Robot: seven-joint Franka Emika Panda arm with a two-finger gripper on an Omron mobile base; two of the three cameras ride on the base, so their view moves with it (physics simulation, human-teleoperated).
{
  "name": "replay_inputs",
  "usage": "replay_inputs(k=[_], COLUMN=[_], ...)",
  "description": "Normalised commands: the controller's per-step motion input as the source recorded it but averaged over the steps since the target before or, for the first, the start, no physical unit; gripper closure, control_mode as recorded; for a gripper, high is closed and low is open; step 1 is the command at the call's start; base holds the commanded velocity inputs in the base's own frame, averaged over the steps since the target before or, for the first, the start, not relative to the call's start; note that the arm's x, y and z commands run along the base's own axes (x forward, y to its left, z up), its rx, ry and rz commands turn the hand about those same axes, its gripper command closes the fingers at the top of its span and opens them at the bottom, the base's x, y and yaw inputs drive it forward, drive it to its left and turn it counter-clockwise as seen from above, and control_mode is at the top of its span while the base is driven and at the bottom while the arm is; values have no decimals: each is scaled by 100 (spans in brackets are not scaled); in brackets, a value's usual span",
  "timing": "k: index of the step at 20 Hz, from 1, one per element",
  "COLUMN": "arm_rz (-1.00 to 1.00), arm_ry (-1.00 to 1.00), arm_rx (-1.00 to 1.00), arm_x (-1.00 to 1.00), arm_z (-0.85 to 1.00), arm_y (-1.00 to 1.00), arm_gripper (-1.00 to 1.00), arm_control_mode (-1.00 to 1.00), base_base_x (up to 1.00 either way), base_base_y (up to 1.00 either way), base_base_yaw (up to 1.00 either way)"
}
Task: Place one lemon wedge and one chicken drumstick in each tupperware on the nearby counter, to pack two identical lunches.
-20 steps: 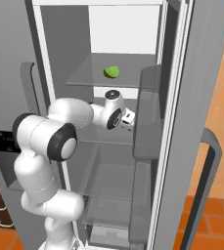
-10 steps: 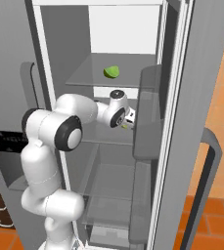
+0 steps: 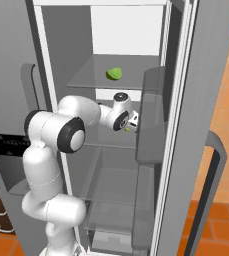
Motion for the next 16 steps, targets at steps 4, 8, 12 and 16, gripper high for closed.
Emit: replay_inputs(k=[4, 8, 12, 16], arm_rz=[0, 0, 0, 0], arm_ry=[0, -1, -10, -16], arm_rx=[0, 0, 0, 0], arm_x=[0, -10, -75, -100], arm_z=[-33, -14, 0, 1], arm_y=[0, 0, 0, 1], arm_gripper=[100, 100, 100, 100], arm_control_mode=[-100, -100, -100, -100], base_base_x=[0, 0, 0, 0], base_base_y=[0, 0, 0, 0], base_base_yaw=[0, 0, 0, 0])
